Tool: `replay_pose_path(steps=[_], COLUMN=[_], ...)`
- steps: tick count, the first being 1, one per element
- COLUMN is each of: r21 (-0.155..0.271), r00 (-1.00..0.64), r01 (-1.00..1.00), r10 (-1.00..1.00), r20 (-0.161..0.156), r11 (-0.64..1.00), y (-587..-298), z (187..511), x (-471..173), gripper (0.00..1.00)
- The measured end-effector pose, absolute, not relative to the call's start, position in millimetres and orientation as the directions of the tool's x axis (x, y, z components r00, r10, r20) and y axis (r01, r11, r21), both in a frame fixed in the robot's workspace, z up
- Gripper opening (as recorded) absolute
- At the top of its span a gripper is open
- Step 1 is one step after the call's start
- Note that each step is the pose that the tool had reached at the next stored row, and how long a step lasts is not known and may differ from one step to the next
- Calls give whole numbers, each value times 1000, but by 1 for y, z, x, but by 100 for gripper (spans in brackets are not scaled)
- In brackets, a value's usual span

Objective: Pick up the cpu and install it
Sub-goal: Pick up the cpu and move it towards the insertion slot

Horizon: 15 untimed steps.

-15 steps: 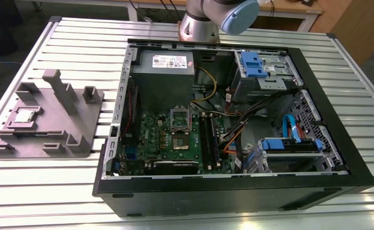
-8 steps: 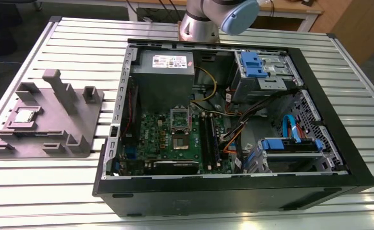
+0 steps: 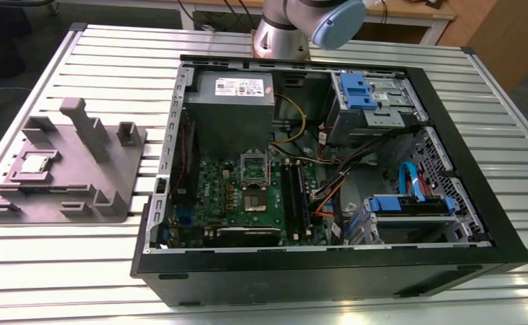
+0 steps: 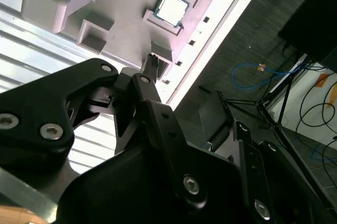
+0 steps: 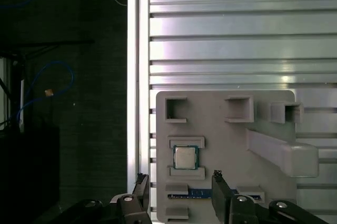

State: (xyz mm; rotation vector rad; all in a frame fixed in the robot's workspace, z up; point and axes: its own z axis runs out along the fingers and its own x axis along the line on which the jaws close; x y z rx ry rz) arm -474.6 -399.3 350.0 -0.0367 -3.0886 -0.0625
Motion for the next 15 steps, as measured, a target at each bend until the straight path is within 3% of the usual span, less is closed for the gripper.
replay_pose_path(steps=[15], r21=[40], r00=[-998], r01=[25], r10=[23], r20=[52], r11=[999], y=[-399], z=[347], x=[-475], gripper=[59])
